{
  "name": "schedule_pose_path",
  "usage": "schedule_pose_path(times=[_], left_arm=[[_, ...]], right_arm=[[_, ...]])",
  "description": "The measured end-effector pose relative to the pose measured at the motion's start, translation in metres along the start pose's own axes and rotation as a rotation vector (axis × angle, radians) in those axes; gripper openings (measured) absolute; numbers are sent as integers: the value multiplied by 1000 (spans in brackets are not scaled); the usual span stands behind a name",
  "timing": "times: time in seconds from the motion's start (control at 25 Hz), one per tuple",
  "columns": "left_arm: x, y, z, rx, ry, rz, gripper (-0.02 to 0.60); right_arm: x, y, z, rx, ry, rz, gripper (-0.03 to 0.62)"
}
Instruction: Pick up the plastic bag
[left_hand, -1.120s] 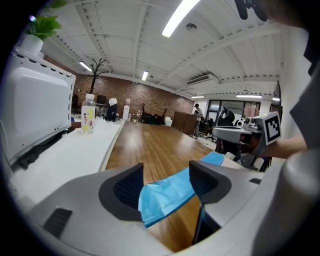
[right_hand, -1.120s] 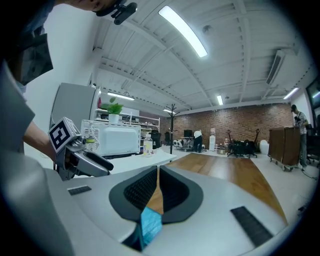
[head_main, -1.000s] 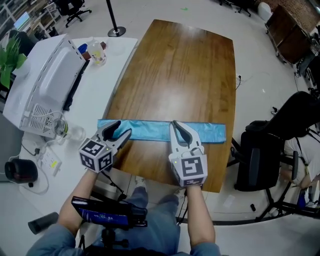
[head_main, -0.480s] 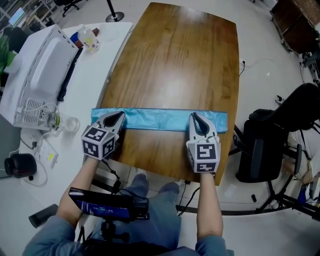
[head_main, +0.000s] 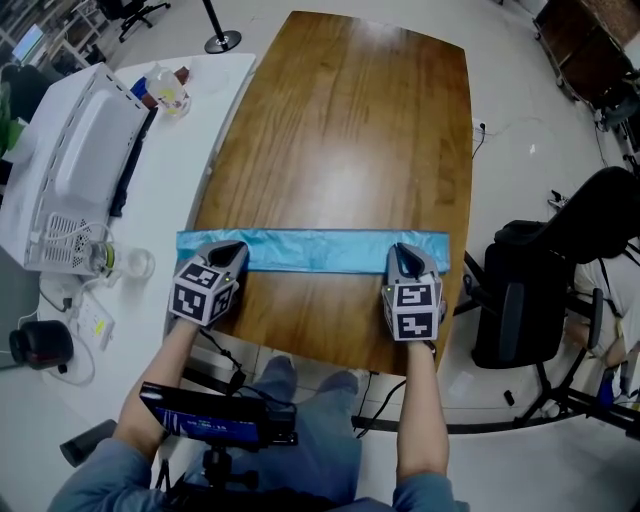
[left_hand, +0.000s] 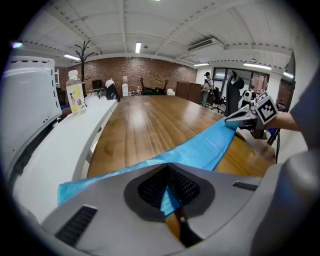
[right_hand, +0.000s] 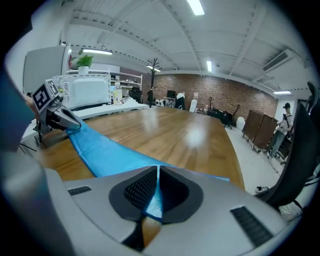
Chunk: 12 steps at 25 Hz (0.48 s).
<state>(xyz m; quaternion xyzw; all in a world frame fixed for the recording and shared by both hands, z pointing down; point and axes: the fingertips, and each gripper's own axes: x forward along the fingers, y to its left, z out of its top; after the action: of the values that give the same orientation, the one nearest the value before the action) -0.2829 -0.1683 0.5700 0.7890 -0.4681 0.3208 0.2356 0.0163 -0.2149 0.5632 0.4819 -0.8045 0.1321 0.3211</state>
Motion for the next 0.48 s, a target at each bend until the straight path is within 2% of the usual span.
schedule_pose_path(times=[0.16,0.48], left_arm=[[8,-2,-8,6,44,-6,0],[13,-1,-5,31,51,-1,0]], right_arm=[[8,4,-11,-3,93,14,15],[5,4,-14,16,113,11,8]])
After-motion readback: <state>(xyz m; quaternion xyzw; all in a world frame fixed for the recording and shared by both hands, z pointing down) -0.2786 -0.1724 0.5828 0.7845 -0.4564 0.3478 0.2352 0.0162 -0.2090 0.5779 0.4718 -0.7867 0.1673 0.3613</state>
